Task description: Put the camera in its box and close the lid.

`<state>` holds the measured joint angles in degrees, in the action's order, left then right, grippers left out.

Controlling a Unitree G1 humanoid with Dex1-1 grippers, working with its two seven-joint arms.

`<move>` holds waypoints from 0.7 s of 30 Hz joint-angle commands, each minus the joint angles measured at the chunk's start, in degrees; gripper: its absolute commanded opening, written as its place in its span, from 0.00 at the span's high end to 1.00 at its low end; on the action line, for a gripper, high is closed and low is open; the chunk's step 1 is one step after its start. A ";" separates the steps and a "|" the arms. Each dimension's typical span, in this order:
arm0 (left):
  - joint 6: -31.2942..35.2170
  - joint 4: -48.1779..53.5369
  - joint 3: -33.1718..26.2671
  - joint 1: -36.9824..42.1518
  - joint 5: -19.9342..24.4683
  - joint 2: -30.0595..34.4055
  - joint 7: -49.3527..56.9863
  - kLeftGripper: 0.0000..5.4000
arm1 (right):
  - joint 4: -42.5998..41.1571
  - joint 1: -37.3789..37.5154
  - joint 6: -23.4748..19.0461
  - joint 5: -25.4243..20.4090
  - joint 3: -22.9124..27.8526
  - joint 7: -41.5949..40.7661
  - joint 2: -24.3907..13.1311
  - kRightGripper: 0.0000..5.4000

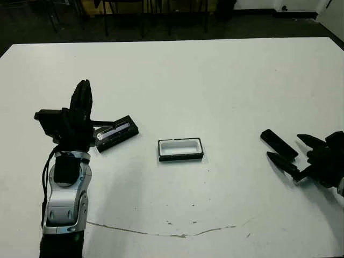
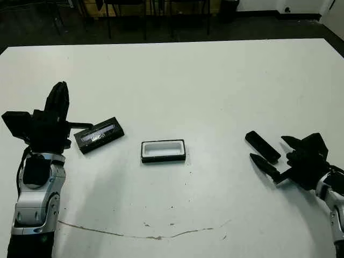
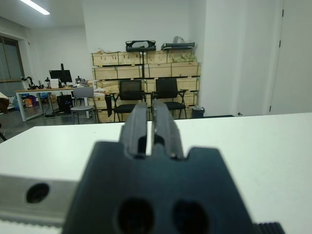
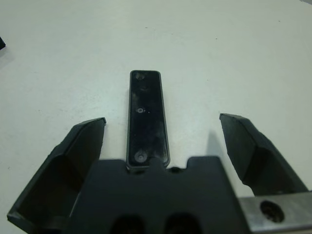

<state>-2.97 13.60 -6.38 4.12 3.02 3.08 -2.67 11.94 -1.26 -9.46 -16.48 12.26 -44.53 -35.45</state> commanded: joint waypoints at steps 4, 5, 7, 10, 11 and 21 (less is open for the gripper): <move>0.31 -1.05 -0.20 -0.93 0.03 0.91 -0.39 1.00 | 0.45 1.00 -1.22 0.39 -0.35 0.38 0.01 0.00; 0.33 -0.99 -0.18 -0.93 -0.01 0.88 -0.38 1.00 | 0.30 1.06 -1.19 0.55 -0.38 0.47 -0.09 0.00; 0.46 -0.86 -0.12 -0.89 -0.07 0.82 -0.34 1.00 | 0.00 1.10 -1.82 0.39 -0.26 0.74 -0.05 0.02; 0.62 -1.01 -0.18 -0.84 0.10 0.74 -0.34 1.00 | -0.92 1.27 -3.55 -0.11 -0.05 1.16 -0.04 0.07; 0.53 -1.09 -0.19 -0.84 0.10 0.76 -0.35 1.00 | -1.30 1.24 -4.86 -0.29 -0.05 1.36 -0.18 0.10; 0.18 -1.22 -0.22 -0.54 -0.26 0.98 -0.30 1.00 | -0.86 0.02 -8.50 0.00 -1.77 -2.20 -2.81 0.44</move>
<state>-2.99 13.21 -6.40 4.13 3.05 3.11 -2.93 10.27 -1.65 -16.29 -17.36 11.62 -46.09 -37.05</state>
